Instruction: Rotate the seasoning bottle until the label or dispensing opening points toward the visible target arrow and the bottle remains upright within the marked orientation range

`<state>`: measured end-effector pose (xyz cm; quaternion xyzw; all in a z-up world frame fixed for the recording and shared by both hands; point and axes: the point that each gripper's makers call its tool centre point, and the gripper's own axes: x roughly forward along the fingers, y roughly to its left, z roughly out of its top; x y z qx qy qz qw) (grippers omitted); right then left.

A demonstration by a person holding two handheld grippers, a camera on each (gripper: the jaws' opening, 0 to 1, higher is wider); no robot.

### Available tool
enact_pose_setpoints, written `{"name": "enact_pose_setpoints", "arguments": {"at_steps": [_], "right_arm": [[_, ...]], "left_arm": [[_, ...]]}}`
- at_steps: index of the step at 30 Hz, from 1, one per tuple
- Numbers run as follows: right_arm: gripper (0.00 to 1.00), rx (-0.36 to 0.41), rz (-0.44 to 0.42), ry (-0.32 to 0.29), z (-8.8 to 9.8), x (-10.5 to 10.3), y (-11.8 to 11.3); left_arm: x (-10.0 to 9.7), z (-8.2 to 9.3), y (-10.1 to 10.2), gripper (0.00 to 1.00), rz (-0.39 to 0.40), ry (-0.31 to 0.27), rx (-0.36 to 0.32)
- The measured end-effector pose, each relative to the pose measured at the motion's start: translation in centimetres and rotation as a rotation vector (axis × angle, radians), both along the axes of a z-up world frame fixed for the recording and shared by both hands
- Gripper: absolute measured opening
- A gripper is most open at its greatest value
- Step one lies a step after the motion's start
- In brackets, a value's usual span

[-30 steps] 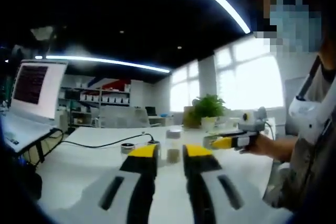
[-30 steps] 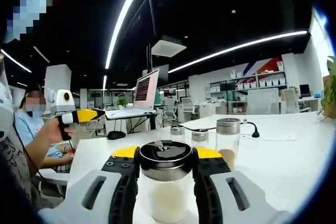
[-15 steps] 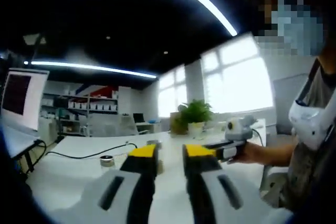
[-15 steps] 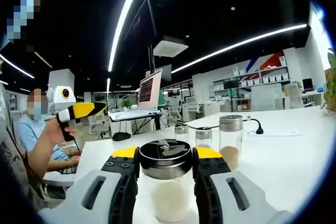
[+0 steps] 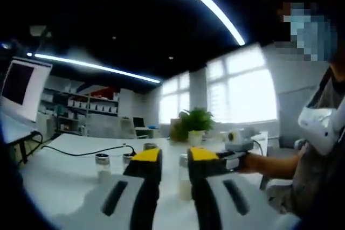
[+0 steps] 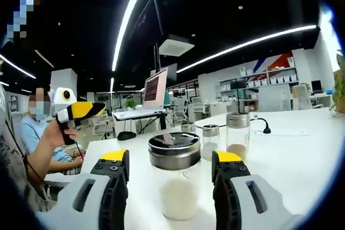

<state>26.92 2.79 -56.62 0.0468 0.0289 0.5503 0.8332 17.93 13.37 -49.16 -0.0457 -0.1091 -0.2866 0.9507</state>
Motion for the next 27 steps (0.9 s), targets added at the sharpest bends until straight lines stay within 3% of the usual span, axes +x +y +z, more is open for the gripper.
{"name": "enact_pose_setpoints", "arguments": {"at_steps": [6, 14, 21, 27], "right_arm": [[0.56, -0.033, 0.019, -0.025, -0.2, -0.2, 0.5], [0.51, -0.08, 0.066, 0.009, -2.1, 0.7, -0.1], [0.47, -0.086, 0.121, -0.001, -2.3, 0.3, -0.3], [0.47, -0.083, 0.105, 0.008, -2.7, 0.5, -0.2]], "left_arm": [[-0.1, -0.2, 0.0, 0.2, -0.028, 0.006, -0.056], [-0.2, -0.5, -0.9, 0.2, -0.047, 0.015, -0.006], [-0.1, -0.8, -1.7, 0.2, -0.067, 0.021, 0.012], [-0.4, -1.2, -1.4, 0.2, -0.055, 0.031, 0.02]]}}
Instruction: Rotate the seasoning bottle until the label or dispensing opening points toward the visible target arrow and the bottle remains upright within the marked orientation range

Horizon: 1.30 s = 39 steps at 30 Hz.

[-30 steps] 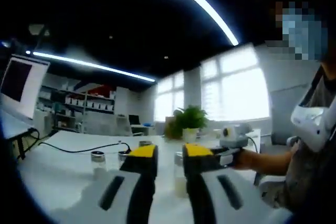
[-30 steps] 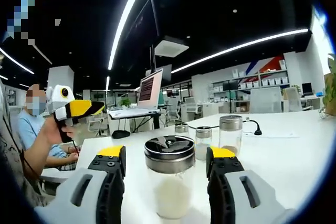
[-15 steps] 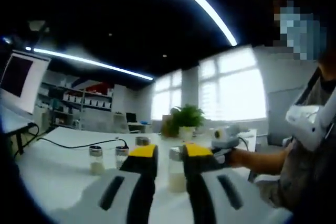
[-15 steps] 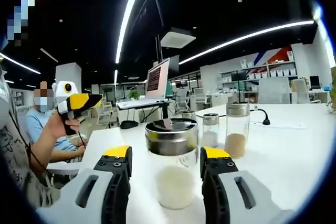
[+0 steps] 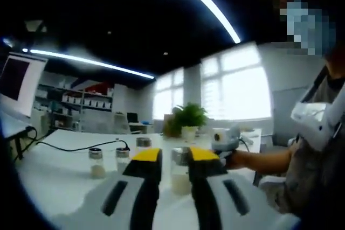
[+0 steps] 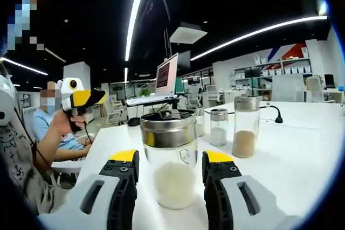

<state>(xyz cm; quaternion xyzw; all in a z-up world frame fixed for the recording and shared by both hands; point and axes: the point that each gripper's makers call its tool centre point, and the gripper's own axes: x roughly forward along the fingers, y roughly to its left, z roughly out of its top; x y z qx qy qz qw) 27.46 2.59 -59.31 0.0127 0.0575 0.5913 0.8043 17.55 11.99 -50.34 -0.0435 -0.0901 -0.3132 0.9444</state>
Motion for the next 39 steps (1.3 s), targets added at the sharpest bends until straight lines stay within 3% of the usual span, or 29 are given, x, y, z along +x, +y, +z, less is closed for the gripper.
{"name": "enact_pose_setpoints", "arguments": {"at_steps": [9, 18, 22, 28, 39], "right_arm": [[0.48, -0.005, -0.017, 0.007, -0.5, 0.2, 0.3], [0.4, -0.002, -0.039, 0.019, -0.9, 0.3, 0.4], [0.39, -0.017, -0.116, -0.024, -0.8, 0.7, 0.2], [0.38, -0.021, -0.251, -0.035, -0.8, 1.1, -0.1], [0.39, -0.004, -0.323, -0.027, -0.6, 0.9, -0.2]], "left_arm": [[-0.2, 0.4, 0.9, 0.2, 0.016, -0.01, -0.013], [-0.2, 0.4, 1.4, 0.2, 0.03, -0.012, -0.021], [-0.1, 0.3, 1.3, 0.2, 0.033, -0.012, -0.018], [-0.1, 0.2, 1.5, 0.2, 0.042, -0.009, -0.02], [-0.3, 0.3, 1.4, 0.2, 0.045, -0.014, -0.023]]}}
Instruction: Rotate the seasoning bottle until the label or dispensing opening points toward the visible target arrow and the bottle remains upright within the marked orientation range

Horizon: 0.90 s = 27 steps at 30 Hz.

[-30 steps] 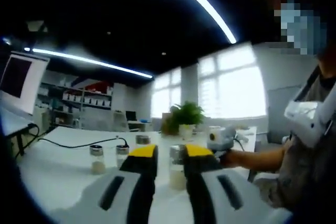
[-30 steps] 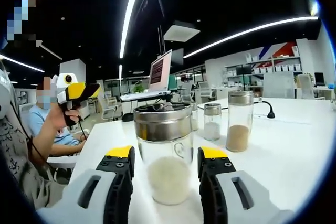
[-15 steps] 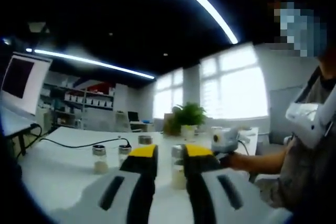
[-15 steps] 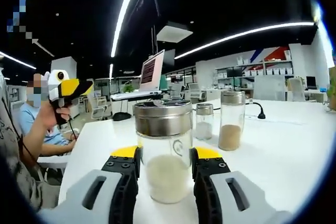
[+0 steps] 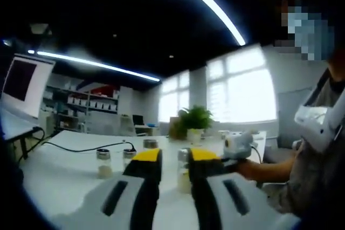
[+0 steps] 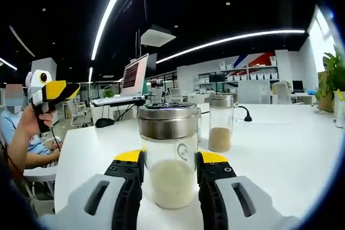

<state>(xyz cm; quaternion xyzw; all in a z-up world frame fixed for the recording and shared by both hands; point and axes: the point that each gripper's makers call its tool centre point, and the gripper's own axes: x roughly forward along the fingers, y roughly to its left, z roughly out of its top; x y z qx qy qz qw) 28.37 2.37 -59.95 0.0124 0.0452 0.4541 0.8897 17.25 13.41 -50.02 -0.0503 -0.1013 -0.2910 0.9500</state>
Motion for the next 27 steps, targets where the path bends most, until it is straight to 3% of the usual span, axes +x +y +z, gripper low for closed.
{"name": "enact_pose_setpoints", "arguments": {"at_steps": [6, 8, 12, 17, 22, 27], "right_arm": [[0.39, 0.001, -0.007, -0.003, -0.1, 0.2, -0.1], [0.39, -0.053, 0.046, -0.019, -0.4, 0.1, 0.1], [0.55, -0.079, 0.131, -0.026, -0.6, -0.4, 0.4], [0.46, -0.118, 0.203, -0.051, -0.7, -0.7, 0.1], [0.49, -0.069, 0.336, 0.002, 0.2, -1.4, 0.1], [0.48, -0.092, 0.428, -0.018, 0.5, -0.7, 0.1]], "left_arm": [[0.2, -0.5, -0.1, 0.2, 0.024, 0.014, 0.043], [0.2, -0.5, -0.2, 0.2, 0.016, 0.014, 0.039], [0.1, -0.5, 0.1, 0.2, 0.017, 0.014, 0.036], [-0.1, -0.2, 0.6, 0.2, 0.023, 0.01, 0.03], [-0.2, -0.1, 0.7, 0.2, 0.017, 0.004, 0.022], [-0.1, -0.2, 0.7, 0.2, 0.009, 0.012, 0.026]]}}
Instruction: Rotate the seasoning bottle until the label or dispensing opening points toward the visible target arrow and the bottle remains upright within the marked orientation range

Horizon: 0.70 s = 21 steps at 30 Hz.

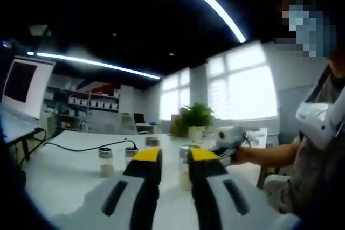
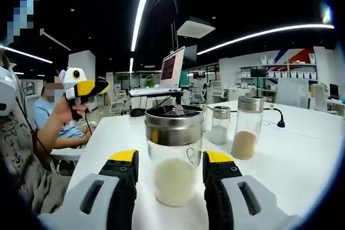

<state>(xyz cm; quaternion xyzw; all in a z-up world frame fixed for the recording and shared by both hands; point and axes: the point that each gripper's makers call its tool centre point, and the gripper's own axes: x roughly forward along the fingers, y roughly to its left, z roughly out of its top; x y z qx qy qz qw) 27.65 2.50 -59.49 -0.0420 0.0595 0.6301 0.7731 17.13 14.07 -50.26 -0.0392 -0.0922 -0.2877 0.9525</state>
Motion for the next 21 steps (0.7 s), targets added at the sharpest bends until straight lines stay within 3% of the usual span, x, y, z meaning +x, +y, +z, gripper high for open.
{"name": "enact_pose_setpoints", "arguments": {"at_steps": [5, 11, 21], "right_arm": [[0.44, -0.016, 0.173, 0.003, 0.0, -0.5, -0.2], [0.43, -0.025, 0.249, 0.04, -0.1, 0.4, 0.0], [0.4, -0.025, 0.292, 0.006, -0.2, -0.1, 0.8]], "left_arm": [[0.0, 0.2, 0.2, 0.2, 0.0, -0.006, -0.003], [0.1, 0.1, 0.1, 0.2, -0.002, -0.003, -0.007], [0.3, -0.2, 0.3, 0.2, 0.003, 0.002, -0.012]]}}
